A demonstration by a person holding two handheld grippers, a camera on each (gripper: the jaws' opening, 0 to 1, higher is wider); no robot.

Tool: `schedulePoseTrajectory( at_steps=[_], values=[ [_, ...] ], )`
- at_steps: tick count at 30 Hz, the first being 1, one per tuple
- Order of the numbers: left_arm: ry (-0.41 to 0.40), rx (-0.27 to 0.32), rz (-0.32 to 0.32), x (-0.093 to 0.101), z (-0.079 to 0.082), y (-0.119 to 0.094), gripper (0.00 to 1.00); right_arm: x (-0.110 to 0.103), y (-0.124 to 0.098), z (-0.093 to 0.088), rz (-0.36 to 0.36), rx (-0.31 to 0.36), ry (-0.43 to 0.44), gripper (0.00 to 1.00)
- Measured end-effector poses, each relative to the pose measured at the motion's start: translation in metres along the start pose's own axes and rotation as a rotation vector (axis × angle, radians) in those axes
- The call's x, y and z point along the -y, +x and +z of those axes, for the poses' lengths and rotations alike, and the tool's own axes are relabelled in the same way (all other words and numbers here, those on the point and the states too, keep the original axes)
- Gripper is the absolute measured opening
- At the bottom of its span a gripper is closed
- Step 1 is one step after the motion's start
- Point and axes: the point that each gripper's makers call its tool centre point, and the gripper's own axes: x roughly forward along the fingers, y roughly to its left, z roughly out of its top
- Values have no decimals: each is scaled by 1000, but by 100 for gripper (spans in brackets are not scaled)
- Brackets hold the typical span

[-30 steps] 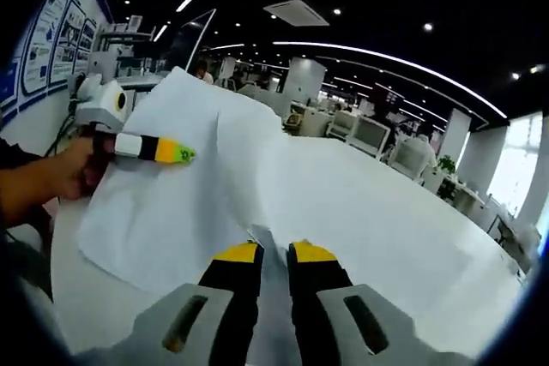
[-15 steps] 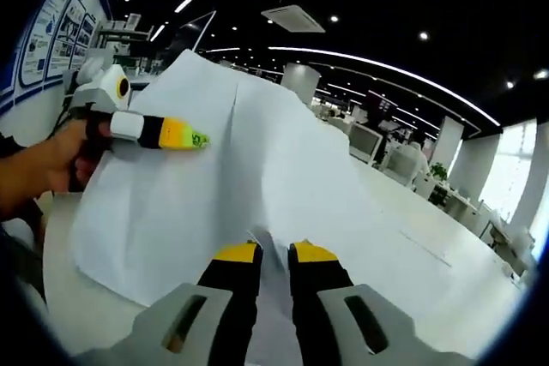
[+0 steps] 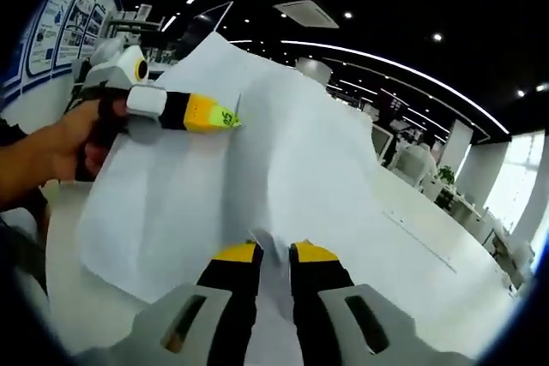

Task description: Organize the stack of printing papers by aligning and flattening the scattered papers on the table

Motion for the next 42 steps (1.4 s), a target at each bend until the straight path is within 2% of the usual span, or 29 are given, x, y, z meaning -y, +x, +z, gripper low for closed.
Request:
schedulePoseTrajectory(
  at_steps=[4,7,9,10,11,15,18,21,22,24,26,27,29,30,32,33,35,37,38,40,42],
  values=[
    [-10,5,-4,2,0,1,16,-2,2,1,15,-3,-11,10],
    [-18,10,-4,-2,4,2,16,-13,0,3,31,-4,-19,10],
    [-22,12,-4,3,1,2,16,-17,0,5,42,-2,-26,11],
    [-26,13,-3,-3,6,2,16,-18,0,5,44,-1,-28,11],
    [-26,12,-3,-6,8,3,14,-18,1,6,47,2,-30,7],
    [-34,11,-9,-10,13,2,7,-18,3,5,56,-3,-34,9],
    [-16,11,-6,-15,18,3,6,-22,0,6,62,1,-32,10],
    [3,4,3,-20,21,4,6,-27,-2,5,94,-2,-51,12],
    [17,1,10,-23,22,4,6,-30,-3,5,123,-1,-82,15],
    [25,0,6,-25,24,2,6,-31,-8,8,135,22,-57,27],
    [39,-8,8,-28,26,1,6,-29,-15,12,160,53,-23,30],
    [45,-13,9,-29,27,0,6,-24,-18,15,176,75,33,30],
    [44,-22,-1,-30,28,-3,6,-16,-21,16,222,97,67,33],
    [48,-27,-2,-30,28,-4,6,-4,-20,12,216,80,70,35],
    [54,-31,-8,-29,29,-7,6,13,-18,9,218,91,-9,31],
    [54,-35,-11,-29,29,-9,6,26,-15,0,211,47,-18,31],
    [56,-40,-21,-26,28,-12,6,38,-12,-2,233,61,-8,34],
    [60,-44,-28,-25,29,-13,6,47,-9,-6,277,42,73,38],
    [64,-48,-36,-23,29,-14,6,54,-7,-1,312,77,101,41],
    [72,-56,-51,-19,29,-17,6,67,-3,6,395,128,168,40],
    [82,-64,-70,-18,30,-19,6,80,2,14,437,168,252,41]
  ],
)
